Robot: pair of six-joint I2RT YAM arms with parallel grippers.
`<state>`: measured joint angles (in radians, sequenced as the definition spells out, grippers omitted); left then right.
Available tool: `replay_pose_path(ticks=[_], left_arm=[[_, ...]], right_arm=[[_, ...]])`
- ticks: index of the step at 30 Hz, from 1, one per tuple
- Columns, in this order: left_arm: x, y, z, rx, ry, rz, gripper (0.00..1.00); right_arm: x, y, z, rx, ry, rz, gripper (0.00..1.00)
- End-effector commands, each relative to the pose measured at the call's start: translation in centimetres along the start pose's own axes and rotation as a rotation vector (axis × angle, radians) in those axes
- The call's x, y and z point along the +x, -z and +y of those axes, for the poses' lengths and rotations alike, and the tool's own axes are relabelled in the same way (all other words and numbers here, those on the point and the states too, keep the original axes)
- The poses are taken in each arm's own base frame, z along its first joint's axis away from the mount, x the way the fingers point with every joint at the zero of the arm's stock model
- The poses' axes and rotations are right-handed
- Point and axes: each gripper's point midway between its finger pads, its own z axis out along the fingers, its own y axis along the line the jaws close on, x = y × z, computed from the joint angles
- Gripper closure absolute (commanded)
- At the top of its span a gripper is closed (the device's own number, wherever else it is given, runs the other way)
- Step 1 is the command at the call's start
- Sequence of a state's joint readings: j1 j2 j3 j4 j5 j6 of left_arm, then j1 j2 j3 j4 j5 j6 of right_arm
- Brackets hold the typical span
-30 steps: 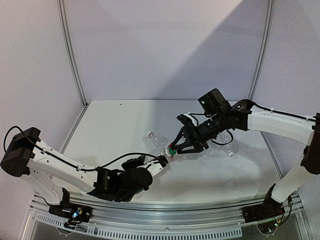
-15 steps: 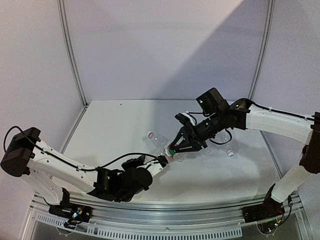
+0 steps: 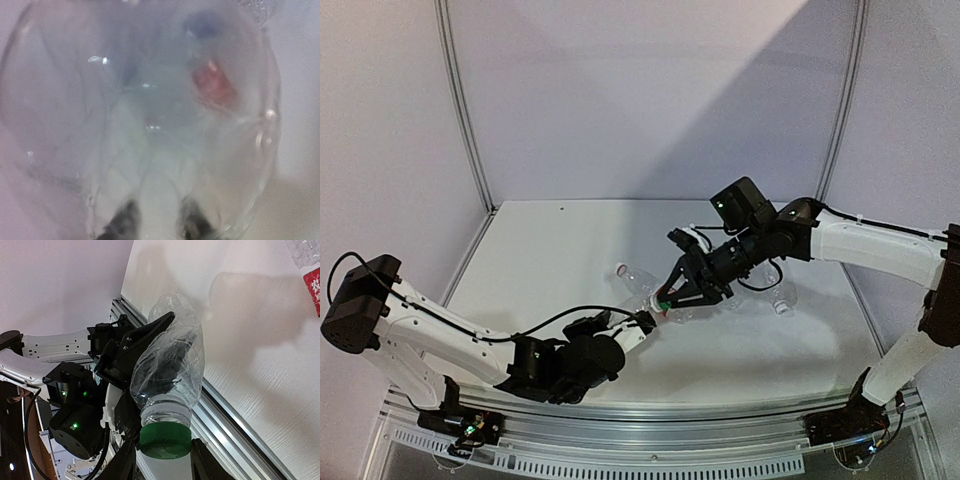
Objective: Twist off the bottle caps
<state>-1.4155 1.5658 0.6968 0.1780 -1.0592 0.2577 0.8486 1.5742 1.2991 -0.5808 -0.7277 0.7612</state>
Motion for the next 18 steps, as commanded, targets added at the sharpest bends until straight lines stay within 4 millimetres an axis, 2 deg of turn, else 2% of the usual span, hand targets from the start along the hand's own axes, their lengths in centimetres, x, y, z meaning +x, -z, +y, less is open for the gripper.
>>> replay_pose_path(ticks=[1,14,18], left_arm=[[-0.28,-0.22,0.1,-0.005,0.025,0.0,0.96],[-0.37,-0.24,-0.09,0.005,0.029,0.0,0.96],[-0.34,-0.22,-0.03,0.004,0.029,0.001,0.96]], right_arm=[[0.0,-0.35,0.17,0.005,0.011,0.013,0.62],[-0.24,-0.91,-0.19,0.013,0.014,0.02,0.64],[-0.53,-0.78,-0.11,0.023,0.028,0.01,0.73]])
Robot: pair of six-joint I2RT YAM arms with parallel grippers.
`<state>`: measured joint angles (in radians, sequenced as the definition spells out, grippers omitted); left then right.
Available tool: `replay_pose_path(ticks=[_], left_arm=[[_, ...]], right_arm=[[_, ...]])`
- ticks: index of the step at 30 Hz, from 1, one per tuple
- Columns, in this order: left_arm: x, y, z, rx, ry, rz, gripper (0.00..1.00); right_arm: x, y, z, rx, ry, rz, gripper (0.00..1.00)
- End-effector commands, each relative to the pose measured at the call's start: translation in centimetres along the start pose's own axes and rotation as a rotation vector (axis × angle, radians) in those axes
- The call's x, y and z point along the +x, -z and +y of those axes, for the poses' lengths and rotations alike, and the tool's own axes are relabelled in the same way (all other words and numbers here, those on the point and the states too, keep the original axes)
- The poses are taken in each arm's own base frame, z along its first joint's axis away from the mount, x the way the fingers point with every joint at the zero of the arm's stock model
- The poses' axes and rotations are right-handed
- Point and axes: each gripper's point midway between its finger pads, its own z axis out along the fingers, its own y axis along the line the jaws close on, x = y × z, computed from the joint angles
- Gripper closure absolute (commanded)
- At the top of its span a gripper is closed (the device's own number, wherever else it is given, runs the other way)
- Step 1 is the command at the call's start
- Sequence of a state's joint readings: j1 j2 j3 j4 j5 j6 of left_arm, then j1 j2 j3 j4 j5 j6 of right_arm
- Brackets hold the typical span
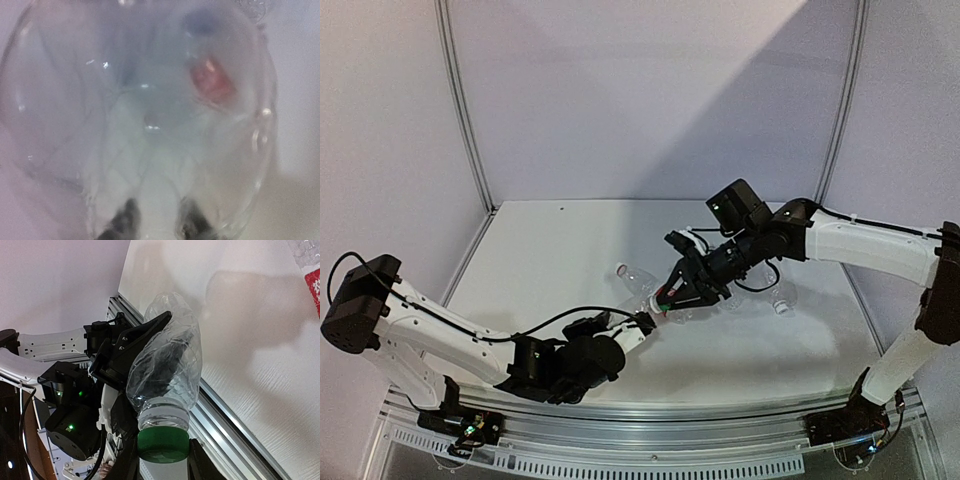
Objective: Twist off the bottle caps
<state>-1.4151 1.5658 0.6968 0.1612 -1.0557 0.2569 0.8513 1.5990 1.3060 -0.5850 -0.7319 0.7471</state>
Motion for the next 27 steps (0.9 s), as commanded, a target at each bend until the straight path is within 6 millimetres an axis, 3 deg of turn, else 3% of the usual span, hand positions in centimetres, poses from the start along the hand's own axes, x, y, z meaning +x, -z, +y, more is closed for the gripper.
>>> replay_pose_path(ticks=[1,3,7,11,12,14,16,18,22,27], left_arm=[[-0.6,-0.2,0.1,-0.001,0.043,-0.006,0.96],[-0.6,-0.2,0.0,0.003,0.042,-0.007,0.96],[-0.8,-0.1,-0.6,0.045,0.048,-0.021,0.96],[-0.9,-0.1,-1.3,0.085,0.052,-0.03,0.95],[-0.9,-0.1,-1.5,0.091,0.049,-0.031,0.95],[-0.9,-0.1,-1.6,0.096,0.05,-0.032,0.95],[-0.9,0.0,-1.6,0.103,0.053,-0.034,0.95],[-1.0,0.0,-1.6,0.104,0.055,-0.035,0.95],[-1.0,0.2,-1.2,0.1,0.061,-0.037,0.95],[-1.0,0.3,-0.9,0.091,0.065,-0.039,0.95]], right_arm=[[-0.6,0.0,0.5,0.02,0.047,-0.01,0.76],[-0.8,0.3,0.7,0.032,0.11,-0.021,0.79],[-2.3,1.4,1.0,0.132,0.43,-0.091,0.81],[-3.6,2.0,1.7,0.264,0.962,-0.196,0.81],[-3.2,1.7,2.0,0.26,1.071,-0.206,0.81],[-0.5,0.7,2.4,0.217,1.355,-0.177,0.78],[1.6,-0.7,1.3,0.243,1.717,-0.134,0.69],[2.1,-1.9,0.0,0.358,2.001,-0.07,0.61],[1.3,-4.0,-1.7,0.539,2.166,0.085,0.61],[1.5,-5.3,-2.9,0.554,2.192,0.145,0.59]])
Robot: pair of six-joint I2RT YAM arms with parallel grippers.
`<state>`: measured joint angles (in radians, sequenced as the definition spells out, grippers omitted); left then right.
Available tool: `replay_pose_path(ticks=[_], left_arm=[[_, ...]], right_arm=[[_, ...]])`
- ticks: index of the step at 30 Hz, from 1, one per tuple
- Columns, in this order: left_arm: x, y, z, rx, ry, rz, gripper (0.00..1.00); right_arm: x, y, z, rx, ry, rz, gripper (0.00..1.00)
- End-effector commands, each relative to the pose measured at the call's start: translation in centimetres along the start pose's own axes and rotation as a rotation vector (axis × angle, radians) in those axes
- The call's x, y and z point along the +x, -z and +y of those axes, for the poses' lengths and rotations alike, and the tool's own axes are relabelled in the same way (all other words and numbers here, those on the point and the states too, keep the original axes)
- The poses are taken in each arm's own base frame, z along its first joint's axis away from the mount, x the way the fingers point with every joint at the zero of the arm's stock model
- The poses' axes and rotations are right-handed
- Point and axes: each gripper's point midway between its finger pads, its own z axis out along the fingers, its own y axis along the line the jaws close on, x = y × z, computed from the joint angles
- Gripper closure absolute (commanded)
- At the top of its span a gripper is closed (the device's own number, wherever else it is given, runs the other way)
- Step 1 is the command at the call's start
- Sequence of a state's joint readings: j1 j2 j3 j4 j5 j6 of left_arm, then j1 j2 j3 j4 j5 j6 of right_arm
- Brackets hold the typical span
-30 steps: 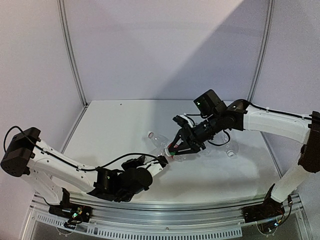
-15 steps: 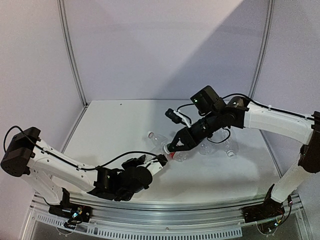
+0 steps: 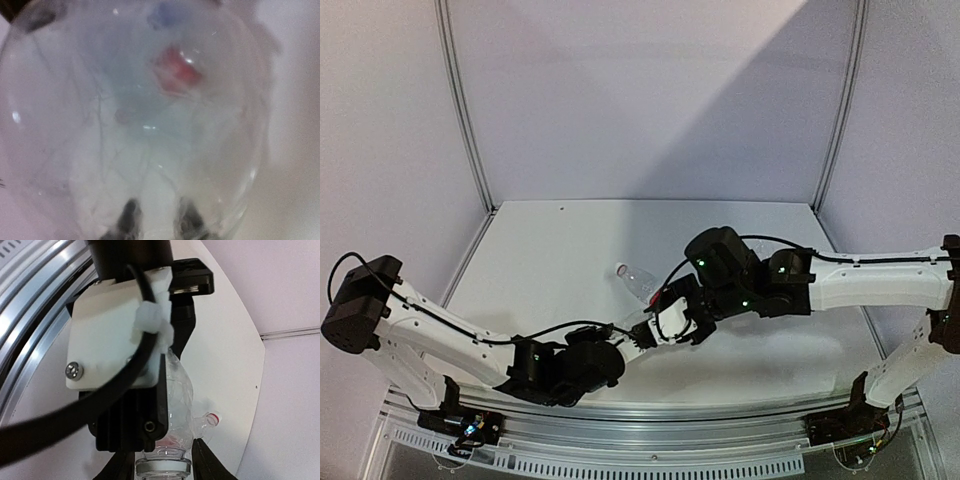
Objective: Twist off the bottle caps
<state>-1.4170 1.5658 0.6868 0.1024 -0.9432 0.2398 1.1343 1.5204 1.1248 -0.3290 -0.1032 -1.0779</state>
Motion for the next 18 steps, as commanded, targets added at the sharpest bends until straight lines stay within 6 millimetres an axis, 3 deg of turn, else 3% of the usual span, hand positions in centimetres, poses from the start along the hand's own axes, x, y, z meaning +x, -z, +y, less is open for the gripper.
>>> replay_pose_path(ticks=[1,4,10,14,18], left_arm=[[-1.8,0.3,1.4,-0.029,0.102,-0.05,0.95],[-1.9,0.2,1.4,-0.031,0.103,-0.05,0.95],[-1.8,0.2,1.5,-0.033,0.107,-0.051,0.95],[-2.0,0.4,1.7,-0.033,0.122,-0.06,0.95],[-2.1,0.6,2.1,-0.035,0.137,-0.067,0.95]], right_arm=[[0.8,-1.3,1.7,-0.048,0.172,0.05,0.58],[0.4,-0.6,2.0,-0.042,0.156,0.021,0.54],[-3.6,4.2,1.7,-0.042,0.062,-0.159,0.42],[-4.9,6.4,2.1,-0.056,-0.029,-0.227,0.38],[-6.5,8.6,1.3,-0.02,-0.151,-0.317,0.34]])
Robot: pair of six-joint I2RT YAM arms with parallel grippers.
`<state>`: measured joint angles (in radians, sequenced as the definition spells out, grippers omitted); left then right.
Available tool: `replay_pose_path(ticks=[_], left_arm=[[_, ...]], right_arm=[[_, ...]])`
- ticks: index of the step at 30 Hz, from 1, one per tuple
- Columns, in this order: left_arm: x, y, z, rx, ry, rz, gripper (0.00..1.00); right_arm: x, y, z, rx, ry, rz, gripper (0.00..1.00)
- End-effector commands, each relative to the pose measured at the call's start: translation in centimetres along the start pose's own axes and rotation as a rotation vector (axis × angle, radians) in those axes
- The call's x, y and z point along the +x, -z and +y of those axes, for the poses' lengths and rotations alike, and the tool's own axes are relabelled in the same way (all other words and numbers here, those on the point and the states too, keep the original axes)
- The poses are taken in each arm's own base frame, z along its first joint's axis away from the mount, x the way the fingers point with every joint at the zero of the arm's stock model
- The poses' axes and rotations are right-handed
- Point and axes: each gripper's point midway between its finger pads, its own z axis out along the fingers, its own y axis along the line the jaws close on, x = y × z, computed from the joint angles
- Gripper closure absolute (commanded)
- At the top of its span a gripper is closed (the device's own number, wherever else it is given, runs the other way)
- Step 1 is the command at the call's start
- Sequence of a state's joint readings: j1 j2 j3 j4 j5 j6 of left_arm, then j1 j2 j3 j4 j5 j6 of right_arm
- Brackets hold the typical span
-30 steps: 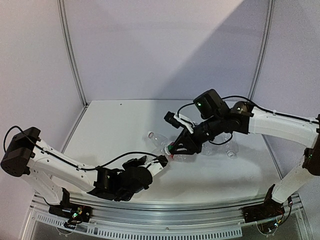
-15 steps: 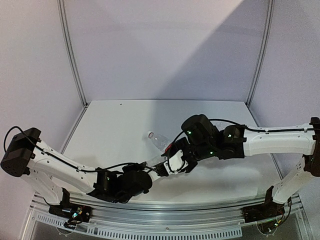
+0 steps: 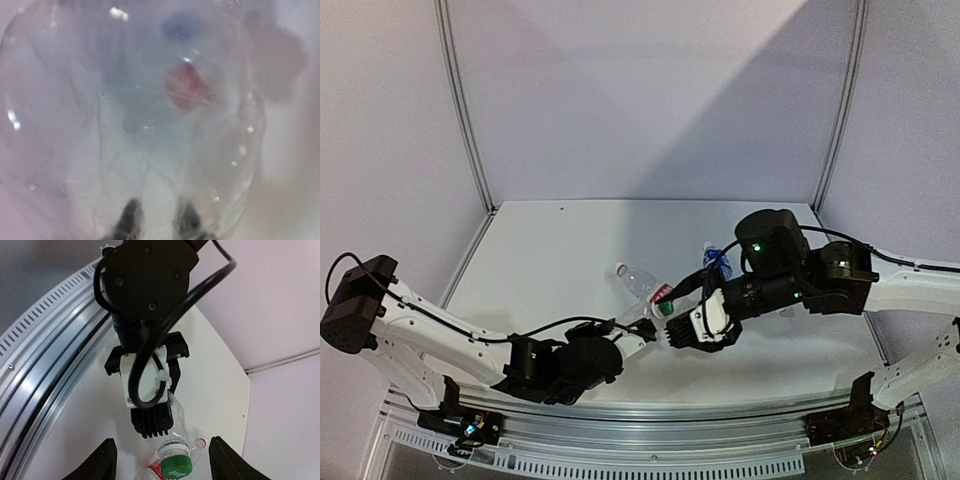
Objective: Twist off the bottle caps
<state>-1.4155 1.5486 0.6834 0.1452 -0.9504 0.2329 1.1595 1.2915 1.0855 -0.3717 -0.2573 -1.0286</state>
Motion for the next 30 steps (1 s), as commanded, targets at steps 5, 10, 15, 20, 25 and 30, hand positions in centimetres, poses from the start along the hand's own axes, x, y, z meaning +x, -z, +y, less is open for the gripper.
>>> replay_pose_path(ticks=[5,10,15,20,25,30], left_arm=[[-1.4,0.5,1.8,-0.037,0.091,-0.038,0.95],[-1.3,0.6,2.2,-0.054,0.09,-0.036,0.95],[-1.2,0.5,2.4,-0.074,0.077,-0.03,0.95],[-1.1,0.5,2.5,-0.094,0.058,-0.021,0.95],[-0.6,0.0,2.3,-0.138,0.005,0.006,0.95],[-0.7,0.1,2.0,-0.15,-0.018,0.007,0.95]], right_arm=[[-4.8,4.8,-2.4,0.097,-0.376,-0.205,0.31],[-3.9,7.4,-6.9,0.205,-0.954,-0.106,0.26],[-3.2,4.1,-4.9,0.031,-1.193,0.039,0.22],[-1.7,3.7,-5.1,0.087,-1.31,0.045,0.14],[2.1,5.7,-6.9,0.103,-1.655,-0.01,0.21],[4.7,4.9,-5.6,-0.003,-1.891,0.062,0.28]])
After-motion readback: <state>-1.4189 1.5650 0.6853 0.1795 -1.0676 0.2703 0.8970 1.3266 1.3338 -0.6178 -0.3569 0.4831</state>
